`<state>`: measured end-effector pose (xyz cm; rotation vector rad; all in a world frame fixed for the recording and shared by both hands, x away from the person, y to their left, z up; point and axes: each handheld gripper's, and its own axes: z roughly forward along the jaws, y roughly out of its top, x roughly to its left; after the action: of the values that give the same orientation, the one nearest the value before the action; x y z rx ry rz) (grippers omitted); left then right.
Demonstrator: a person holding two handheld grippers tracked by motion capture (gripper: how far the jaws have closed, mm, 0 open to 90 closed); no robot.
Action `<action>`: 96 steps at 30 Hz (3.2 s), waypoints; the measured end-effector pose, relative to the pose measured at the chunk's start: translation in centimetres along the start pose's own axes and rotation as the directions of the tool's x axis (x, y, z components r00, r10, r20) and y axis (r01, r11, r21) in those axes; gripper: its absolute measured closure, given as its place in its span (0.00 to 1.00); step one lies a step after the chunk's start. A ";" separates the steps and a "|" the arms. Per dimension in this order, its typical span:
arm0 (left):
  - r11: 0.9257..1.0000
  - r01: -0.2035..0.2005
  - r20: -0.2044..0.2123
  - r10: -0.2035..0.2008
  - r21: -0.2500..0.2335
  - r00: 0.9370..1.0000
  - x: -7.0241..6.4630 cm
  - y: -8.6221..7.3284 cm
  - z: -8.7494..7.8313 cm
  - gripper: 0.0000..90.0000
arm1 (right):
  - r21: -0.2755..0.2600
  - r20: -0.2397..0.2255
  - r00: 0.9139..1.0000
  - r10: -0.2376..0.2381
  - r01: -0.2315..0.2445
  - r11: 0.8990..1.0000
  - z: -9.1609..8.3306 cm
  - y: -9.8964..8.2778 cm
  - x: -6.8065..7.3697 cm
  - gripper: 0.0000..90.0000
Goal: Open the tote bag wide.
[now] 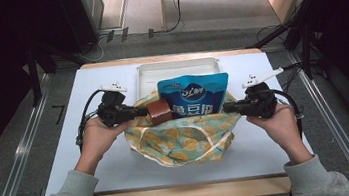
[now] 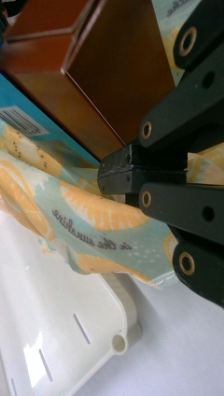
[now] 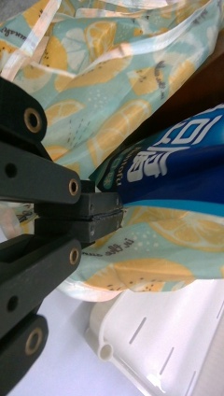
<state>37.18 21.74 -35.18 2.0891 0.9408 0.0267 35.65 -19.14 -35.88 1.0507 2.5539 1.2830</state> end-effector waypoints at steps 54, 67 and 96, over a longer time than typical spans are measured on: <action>0.999 0.020 -0.005 -0.019 0.044 1.000 2.6 -0.3 4.4 1.00 | 0.039 0.049 0.997 0.060 -0.062 0.997 3.8 -1.7 -2.5 1.00; 0.999 0.047 -0.013 -0.046 0.021 0.999 3.9 -0.9 5.3 1.00 | 0.049 0.054 0.994 0.099 -0.102 0.994 5.2 -2.5 -3.9 1.00; 0.995 0.079 0.005 -0.080 0.065 0.997 4.9 0.0 5.2 0.73 | -0.042 0.046 0.995 0.091 -0.089 0.995 3.5 -0.4 -4.7 0.83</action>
<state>42.42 21.32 -40.03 2.1076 1.0317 -0.0536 40.28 -19.88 -39.40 1.1862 2.4622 1.3065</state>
